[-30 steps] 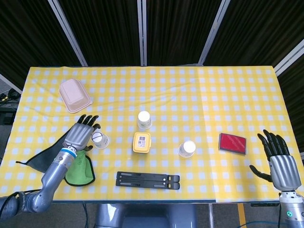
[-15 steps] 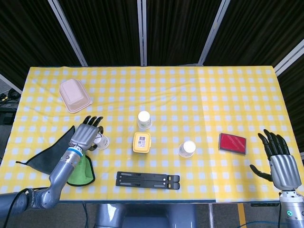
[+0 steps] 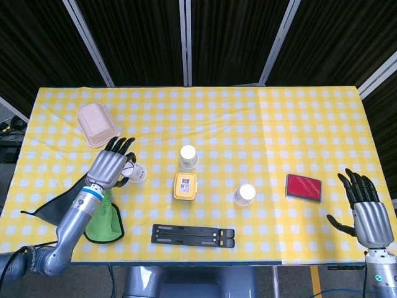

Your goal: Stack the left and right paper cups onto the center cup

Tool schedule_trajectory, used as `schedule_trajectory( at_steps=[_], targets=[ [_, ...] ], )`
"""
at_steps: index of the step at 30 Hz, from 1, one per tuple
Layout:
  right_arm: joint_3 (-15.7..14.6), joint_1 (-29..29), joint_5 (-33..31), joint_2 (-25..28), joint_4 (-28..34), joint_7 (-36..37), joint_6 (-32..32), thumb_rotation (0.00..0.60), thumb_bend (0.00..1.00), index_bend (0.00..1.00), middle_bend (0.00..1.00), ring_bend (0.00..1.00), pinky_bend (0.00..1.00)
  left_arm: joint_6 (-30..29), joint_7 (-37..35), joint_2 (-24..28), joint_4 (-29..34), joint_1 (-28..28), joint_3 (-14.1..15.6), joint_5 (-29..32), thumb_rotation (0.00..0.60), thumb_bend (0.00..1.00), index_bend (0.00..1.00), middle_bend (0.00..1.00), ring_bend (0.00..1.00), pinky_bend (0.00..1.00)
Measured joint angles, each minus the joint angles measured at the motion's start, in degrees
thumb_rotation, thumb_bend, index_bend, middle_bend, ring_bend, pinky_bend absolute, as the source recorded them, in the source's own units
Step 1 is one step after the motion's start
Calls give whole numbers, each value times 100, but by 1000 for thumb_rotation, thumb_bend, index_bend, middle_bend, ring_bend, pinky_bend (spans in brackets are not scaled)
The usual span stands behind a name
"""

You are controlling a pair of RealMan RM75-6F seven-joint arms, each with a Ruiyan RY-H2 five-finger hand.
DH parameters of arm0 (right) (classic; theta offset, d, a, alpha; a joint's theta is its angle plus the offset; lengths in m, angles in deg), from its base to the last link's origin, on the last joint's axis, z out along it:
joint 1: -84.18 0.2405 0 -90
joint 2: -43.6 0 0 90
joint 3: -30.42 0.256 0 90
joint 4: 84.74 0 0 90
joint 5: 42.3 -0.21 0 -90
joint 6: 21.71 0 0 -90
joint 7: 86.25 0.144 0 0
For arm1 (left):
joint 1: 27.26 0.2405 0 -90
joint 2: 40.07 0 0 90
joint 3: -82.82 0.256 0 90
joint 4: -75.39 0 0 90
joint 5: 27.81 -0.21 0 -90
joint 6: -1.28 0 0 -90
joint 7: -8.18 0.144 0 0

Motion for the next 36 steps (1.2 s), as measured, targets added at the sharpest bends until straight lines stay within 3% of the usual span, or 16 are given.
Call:
schedule_trajectory(
  at_steps=[8,16,25,36],
  targets=[
    [77,23,-151,18,-67,218,76,600,57,90,0,0,0,127,82,291,251,-513,-516,272,600,356,423,0,0,0],
    [143,95,-362,12,-219,488,334,600,56,91,0,0,0,426,543,-51,-106,-1350,-776,1039,600,355,412,0,0,0],
    [221,184,-589,5,-436,852,619,600,57,91,0,0,0,774,992,-926,-1195,-2268,-791,1925,600,355,418,0,0,0],
    [253,216,-630,-4,-529,985,673,600,56,91,0,0,0,1162,1155,-1633,-2252,-2979,-683,2415,600,355,399,0,0,0]
  ],
)
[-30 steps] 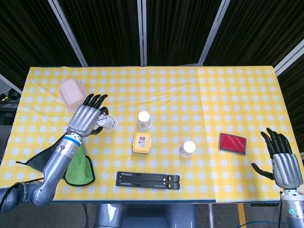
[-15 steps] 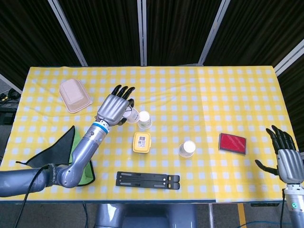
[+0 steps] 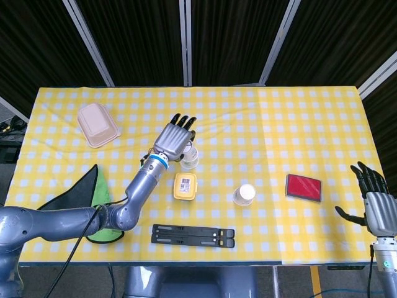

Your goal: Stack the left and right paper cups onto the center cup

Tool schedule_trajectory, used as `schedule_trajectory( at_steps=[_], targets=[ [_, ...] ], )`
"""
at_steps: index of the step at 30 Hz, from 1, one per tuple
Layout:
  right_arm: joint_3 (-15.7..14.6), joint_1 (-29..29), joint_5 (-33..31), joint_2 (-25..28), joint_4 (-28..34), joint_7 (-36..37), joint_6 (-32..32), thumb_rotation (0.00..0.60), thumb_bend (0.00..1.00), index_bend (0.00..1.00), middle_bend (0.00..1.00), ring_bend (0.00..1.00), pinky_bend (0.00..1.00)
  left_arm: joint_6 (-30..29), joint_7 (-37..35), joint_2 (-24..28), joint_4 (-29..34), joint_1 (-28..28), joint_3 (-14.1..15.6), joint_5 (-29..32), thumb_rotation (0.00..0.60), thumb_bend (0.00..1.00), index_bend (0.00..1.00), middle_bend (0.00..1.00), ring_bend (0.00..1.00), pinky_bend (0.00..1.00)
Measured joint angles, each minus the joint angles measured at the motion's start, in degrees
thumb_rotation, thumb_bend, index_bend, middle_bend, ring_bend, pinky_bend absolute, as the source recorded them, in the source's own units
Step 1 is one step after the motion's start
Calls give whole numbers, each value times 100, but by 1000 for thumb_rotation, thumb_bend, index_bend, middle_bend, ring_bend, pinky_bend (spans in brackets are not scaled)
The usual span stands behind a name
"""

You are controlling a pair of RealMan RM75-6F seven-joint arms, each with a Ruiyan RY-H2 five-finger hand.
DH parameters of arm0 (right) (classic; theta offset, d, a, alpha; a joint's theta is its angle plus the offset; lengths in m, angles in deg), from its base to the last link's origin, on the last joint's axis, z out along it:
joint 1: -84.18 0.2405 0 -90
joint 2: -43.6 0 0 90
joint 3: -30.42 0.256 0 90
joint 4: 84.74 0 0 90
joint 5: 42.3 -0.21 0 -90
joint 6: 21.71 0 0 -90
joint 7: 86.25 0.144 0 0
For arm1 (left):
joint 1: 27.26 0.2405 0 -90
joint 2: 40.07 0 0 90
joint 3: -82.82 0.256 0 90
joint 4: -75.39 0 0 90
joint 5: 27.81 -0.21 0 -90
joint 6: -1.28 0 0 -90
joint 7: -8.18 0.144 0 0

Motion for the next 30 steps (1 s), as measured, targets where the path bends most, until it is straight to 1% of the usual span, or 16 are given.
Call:
schedule_trajectory(
  at_steps=[3,5,8,10,11,15,21,24,27,30],
  targets=[
    [-2,-3,10,5,9,13,-12,600,56,90,0,0,0,54,-8,-90,-89,-101,42,68,600,355,385,0,0,0],
    [-8,-6,29,10,22,13,-23,600,57,90,0,0,0,47,-1,-142,-152,-155,79,67,600,356,343,0,0,0],
    [-23,-11,70,18,44,-1,-54,600,57,90,0,0,0,39,-15,-225,-241,-220,120,93,600,344,173,0,0,0],
    [-26,-17,76,25,56,-3,-67,600,56,90,0,0,0,37,-11,-247,-256,-244,171,117,600,307,52,0,0,0],
    [-24,-20,70,27,57,-3,-70,600,56,90,0,0,0,30,-3,-249,-254,-249,199,118,600,286,21,0,0,0],
    [-11,-28,15,28,43,-5,-55,600,57,90,0,0,0,-94,1,-211,-166,-226,300,52,600,259,0,0,0,0],
    [6,-16,-41,12,-1,-35,-5,600,57,91,0,0,0,-378,-199,45,268,-6,396,-255,600,259,0,0,0,0],
    [7,-9,-56,-4,-18,-59,20,600,57,92,0,0,0,-612,-405,265,627,215,447,-509,600,258,0,0,0,0],
    [-5,4,-62,-26,-28,-100,58,600,57,93,0,0,0,-963,-670,556,1093,562,545,-839,600,258,0,0,0,0],
    [-20,16,-41,-52,-28,-191,65,600,57,93,0,0,0,-1430,-895,876,1573,1003,752,-1212,600,259,0,0,0,0]
  ],
)
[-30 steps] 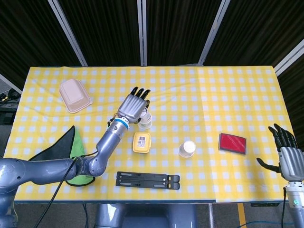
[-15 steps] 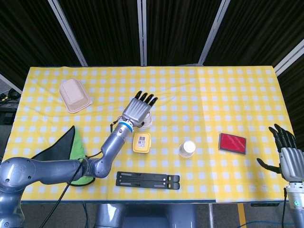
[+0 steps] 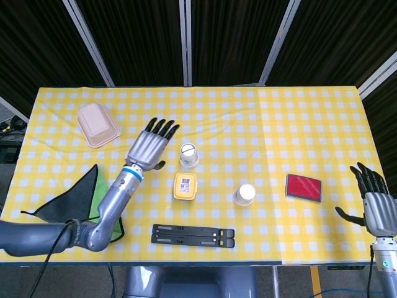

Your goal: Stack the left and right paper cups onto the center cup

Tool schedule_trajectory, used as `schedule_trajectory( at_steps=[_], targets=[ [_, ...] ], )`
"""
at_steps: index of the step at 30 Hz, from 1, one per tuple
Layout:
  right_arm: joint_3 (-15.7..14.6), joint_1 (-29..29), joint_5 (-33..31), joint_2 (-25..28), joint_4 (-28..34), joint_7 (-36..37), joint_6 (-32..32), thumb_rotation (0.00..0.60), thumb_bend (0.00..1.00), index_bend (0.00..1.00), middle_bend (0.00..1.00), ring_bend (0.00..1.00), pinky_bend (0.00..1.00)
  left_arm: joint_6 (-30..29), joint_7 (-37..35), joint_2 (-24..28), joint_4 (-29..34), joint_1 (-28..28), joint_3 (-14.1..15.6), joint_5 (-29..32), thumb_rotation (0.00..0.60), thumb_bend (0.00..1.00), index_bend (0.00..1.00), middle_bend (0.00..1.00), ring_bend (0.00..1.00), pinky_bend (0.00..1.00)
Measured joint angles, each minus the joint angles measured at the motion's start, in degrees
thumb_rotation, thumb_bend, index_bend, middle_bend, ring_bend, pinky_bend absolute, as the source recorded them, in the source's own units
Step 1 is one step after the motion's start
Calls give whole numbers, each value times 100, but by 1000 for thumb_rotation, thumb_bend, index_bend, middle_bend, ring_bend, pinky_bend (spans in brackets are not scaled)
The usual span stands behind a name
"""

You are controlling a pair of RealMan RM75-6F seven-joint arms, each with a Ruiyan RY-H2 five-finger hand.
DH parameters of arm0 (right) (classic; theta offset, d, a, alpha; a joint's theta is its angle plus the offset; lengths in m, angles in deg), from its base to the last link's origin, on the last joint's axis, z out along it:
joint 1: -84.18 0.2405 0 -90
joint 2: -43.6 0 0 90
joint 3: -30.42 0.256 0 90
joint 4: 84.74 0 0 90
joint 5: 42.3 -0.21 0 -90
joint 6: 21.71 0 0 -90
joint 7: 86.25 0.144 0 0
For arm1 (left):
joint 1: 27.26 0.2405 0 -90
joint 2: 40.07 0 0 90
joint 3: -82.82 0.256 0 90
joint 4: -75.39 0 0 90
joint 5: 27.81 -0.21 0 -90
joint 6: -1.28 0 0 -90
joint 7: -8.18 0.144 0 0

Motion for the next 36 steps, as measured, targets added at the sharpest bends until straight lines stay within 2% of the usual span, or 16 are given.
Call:
schedule_trajectory(
  at_steps=[5,8,10,13,19,25,30,36],
  targets=[
    [-18,17,45,-52,27,-232,-24,600,57,93,0,0,0,-1002,-362,488,636,899,612,-976,600,239,0,0,0,0],
    [-10,21,61,-88,79,-426,-80,600,56,93,0,0,0,-1696,-605,668,813,1539,1054,-1626,600,138,0,0,0,0],
    [-8,18,72,-103,115,-533,-117,600,57,93,0,0,0,-2174,-780,762,857,2006,1376,-2066,600,90,0,0,0,0],
    [-8,8,84,-118,222,-705,-170,600,57,93,0,0,0,-2786,-1041,868,824,2628,1785,-2615,600,72,0,0,0,0],
    [-18,53,171,-59,656,-1017,-170,600,66,179,0,0,0,-3548,-1638,1068,544,3570,2292,-3284,600,68,0,0,0,0],
    [3,317,322,167,1491,-1619,121,600,90,228,0,0,0,-3796,-2291,1205,216,4109,2436,-3690,600,68,0,0,0,0],
    [97,721,229,307,2300,-2448,740,600,94,224,0,0,0,-3801,-2632,1287,34,4298,2391,-3883,600,68,0,0,0,0],
    [295,1305,-558,282,2874,-3363,1639,600,94,222,0,0,0,-3621,-2843,1376,-78,4443,2266,-3987,600,68,0,0,0,0]
  ],
)
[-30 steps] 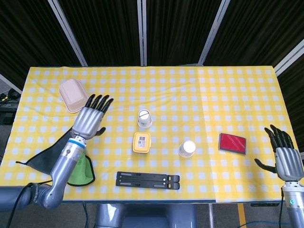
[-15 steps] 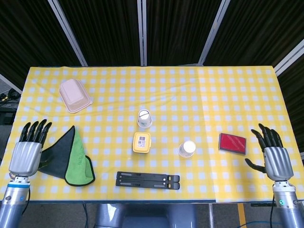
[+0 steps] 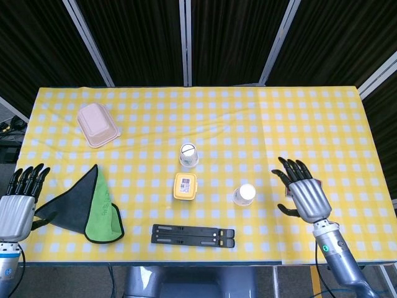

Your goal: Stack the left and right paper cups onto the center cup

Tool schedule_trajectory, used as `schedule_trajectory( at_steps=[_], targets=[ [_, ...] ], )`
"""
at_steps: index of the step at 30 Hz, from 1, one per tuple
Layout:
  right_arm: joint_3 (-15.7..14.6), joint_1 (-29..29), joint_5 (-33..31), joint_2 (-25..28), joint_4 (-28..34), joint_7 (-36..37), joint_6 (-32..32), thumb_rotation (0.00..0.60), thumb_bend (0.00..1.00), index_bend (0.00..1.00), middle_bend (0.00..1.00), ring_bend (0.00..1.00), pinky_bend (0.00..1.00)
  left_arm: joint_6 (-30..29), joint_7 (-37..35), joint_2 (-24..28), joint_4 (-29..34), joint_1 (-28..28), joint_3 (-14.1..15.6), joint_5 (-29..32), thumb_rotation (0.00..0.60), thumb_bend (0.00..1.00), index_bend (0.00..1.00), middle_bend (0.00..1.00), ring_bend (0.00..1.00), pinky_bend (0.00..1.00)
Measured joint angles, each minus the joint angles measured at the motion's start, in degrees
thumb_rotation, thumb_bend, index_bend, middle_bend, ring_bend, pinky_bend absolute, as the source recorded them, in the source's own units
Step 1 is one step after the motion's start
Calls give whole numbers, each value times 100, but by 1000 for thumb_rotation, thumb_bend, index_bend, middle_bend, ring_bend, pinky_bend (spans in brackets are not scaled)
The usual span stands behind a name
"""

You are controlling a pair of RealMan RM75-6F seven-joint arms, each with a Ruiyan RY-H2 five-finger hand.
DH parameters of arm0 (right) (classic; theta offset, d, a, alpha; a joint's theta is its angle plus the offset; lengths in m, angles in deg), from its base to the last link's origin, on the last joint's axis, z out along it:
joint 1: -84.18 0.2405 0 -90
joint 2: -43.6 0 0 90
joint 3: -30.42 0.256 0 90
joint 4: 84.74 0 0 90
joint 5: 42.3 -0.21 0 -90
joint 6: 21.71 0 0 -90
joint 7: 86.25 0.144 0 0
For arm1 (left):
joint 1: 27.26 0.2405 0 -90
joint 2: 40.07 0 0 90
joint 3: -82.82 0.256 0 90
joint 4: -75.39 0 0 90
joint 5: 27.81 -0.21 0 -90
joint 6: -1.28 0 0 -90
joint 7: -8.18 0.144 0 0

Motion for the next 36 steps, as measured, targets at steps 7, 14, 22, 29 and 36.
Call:
schedule_trajectory(
  at_steps=[7,14,22,29,36],
  targets=[
    [176,701,-1414,-133,320,-1041,744,600,95,224,0,0,0,96,-87,67,-14,141,-170,-203,600,68,0,0,0,0],
    [229,1380,-2776,-428,347,-1821,1022,600,97,254,0,0,0,191,-150,100,-36,251,-323,-316,600,68,0,0,0,0],
    [45,1743,-3067,-949,48,-2037,887,600,128,308,8,0,0,378,-172,120,-42,382,-520,-463,600,68,0,0,0,0],
    [-84,1877,-3081,-1103,-147,-1978,752,600,136,309,14,0,0,489,-188,139,-39,485,-663,-579,600,68,0,0,0,0],
    [-192,1980,-3198,-1130,-244,-2031,661,600,170,336,38,0,0,598,-230,162,-40,580,-798,-665,600,68,0,0,0,0]
  ],
)
